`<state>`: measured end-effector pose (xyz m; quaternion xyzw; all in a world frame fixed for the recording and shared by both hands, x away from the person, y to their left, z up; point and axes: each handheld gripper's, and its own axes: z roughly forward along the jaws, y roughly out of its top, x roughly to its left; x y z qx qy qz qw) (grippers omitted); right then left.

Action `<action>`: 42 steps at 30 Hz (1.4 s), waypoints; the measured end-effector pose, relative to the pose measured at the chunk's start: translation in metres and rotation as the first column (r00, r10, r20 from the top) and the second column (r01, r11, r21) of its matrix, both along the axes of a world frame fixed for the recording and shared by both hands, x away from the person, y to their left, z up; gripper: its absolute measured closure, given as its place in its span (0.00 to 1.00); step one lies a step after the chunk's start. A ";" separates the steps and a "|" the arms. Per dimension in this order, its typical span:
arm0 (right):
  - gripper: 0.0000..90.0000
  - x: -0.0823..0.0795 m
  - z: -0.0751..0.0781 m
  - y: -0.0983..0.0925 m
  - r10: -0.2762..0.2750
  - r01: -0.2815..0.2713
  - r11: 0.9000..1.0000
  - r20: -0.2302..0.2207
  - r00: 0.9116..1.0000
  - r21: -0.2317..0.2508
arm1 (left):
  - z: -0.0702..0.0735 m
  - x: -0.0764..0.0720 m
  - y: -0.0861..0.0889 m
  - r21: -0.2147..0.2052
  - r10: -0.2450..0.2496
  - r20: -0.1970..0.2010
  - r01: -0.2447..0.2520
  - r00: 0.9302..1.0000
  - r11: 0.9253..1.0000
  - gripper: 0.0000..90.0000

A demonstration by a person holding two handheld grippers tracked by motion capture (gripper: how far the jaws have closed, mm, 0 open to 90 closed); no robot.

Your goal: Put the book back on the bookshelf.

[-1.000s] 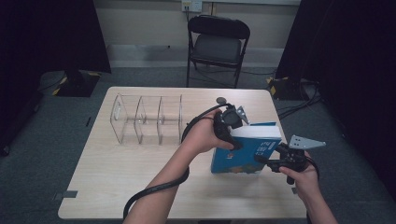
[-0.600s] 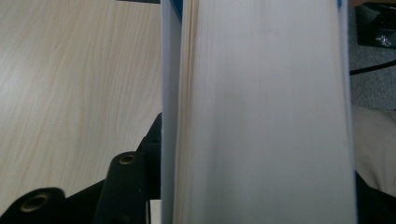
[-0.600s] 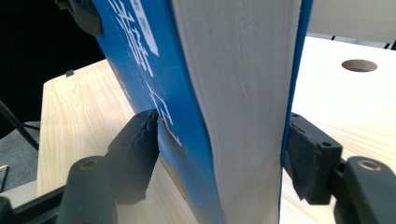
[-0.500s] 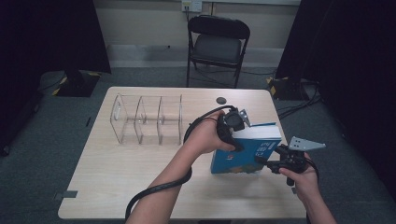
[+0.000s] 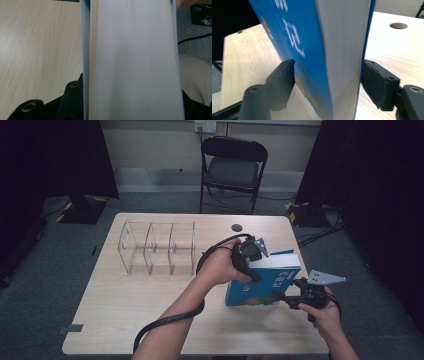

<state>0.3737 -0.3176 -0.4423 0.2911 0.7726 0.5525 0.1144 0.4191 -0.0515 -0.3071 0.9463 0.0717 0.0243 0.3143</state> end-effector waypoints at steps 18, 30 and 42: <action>0.21 -0.020 -0.043 -0.003 -0.042 0.030 0.989 -0.084 0.996 -0.147 | 0.000 0.001 0.001 0.001 0.011 -0.020 -0.011 1.000 1.000 0.65; 0.20 -0.023 -0.055 -0.004 -0.073 0.045 0.961 -0.091 0.993 -0.274 | 0.000 0.003 0.001 -0.001 0.009 -0.002 -0.009 1.000 1.000 0.62; 0.19 -0.025 -0.057 0.001 -0.084 0.044 0.926 -0.090 0.992 -0.374 | -0.001 -0.002 0.001 -0.017 0.039 0.005 -0.039 0.999 0.999 0.65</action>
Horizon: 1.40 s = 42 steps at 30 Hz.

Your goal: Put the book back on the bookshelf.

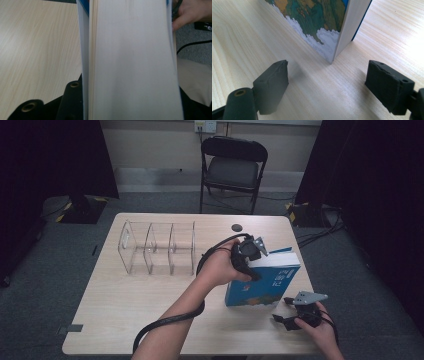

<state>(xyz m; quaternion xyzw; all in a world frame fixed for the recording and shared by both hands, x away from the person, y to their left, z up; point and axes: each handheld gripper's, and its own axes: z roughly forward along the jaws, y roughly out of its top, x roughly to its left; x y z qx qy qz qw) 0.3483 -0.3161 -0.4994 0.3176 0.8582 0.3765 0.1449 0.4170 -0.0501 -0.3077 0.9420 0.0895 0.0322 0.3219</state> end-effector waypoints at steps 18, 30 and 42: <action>0.19 0.000 0.000 0.000 0.004 -0.004 1.000 -0.003 1.000 0.003 | 0.007 -0.004 0.002 0.021 0.123 -0.080 -0.121 0.989 0.992 0.69; 0.19 0.000 0.000 0.000 0.015 -0.015 1.000 -0.004 1.000 0.005 | 0.015 -0.003 0.022 0.055 0.207 -0.101 -0.202 0.973 0.978 0.69; 0.19 0.000 0.000 0.000 0.014 -0.014 1.000 -0.004 1.000 0.005 | 0.025 -0.006 0.043 0.051 0.244 -0.117 -0.239 0.963 0.970 0.69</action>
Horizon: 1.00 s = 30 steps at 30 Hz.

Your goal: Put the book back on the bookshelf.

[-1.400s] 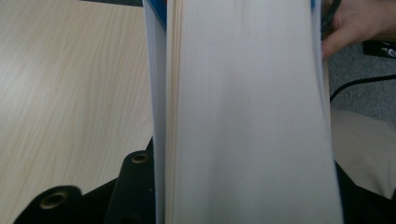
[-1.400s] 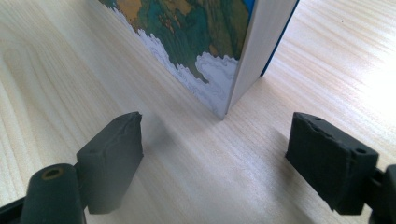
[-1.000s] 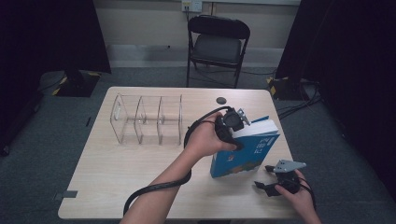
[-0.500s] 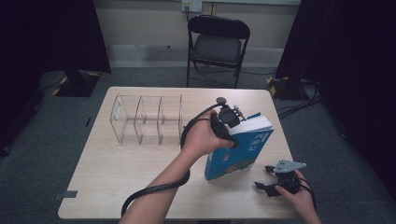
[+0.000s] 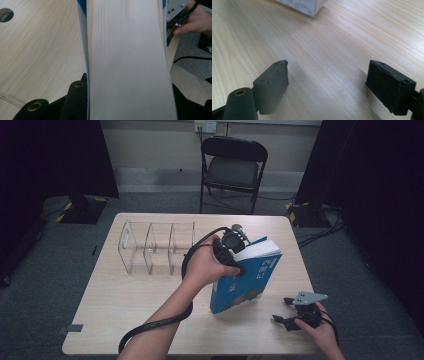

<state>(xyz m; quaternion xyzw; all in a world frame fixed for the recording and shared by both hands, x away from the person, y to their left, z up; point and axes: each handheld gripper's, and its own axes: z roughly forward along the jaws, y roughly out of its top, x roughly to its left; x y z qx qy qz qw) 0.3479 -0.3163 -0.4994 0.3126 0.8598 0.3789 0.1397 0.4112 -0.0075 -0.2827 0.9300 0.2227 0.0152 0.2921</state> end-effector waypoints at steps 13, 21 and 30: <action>0.19 0.000 0.000 0.000 0.002 -0.002 1.000 -0.002 1.000 0.001 | 0.010 -0.003 0.028 0.015 0.062 -0.022 -0.062 0.998 0.998 0.69; 0.19 0.000 0.000 0.000 0.002 -0.002 1.000 -0.003 1.000 0.001 | 0.012 -0.006 0.045 0.006 0.100 -0.023 -0.100 0.995 0.995 0.69; 0.19 0.000 0.000 0.000 0.002 -0.002 1.000 -0.003 1.000 0.001 | 0.018 -0.010 0.063 0.009 0.121 -0.022 -0.120 0.992 0.993 0.69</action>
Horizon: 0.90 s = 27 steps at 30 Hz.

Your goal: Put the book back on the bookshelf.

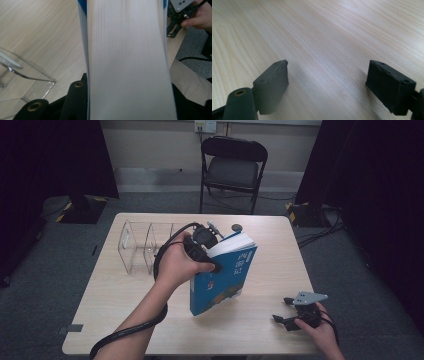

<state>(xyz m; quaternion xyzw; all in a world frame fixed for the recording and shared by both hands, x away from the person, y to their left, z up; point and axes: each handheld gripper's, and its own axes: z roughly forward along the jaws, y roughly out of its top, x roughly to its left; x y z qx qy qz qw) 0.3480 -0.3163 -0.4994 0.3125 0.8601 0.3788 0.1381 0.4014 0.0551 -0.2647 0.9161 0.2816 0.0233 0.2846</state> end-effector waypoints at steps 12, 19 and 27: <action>0.19 0.000 0.000 0.000 0.000 0.000 1.000 -0.001 1.000 0.000 | 0.003 -0.008 0.022 -0.001 0.044 0.002 -0.044 0.999 0.999 0.69; 0.19 0.000 0.000 0.000 0.000 0.000 1.000 -0.001 1.000 0.000 | 0.004 -0.010 0.032 -0.018 0.069 -0.003 -0.069 0.998 0.997 0.69; 0.19 0.000 0.000 0.000 -0.001 0.001 1.000 -0.002 1.000 0.001 | 0.002 -0.013 0.043 -0.010 0.087 -0.010 -0.087 0.996 0.996 0.69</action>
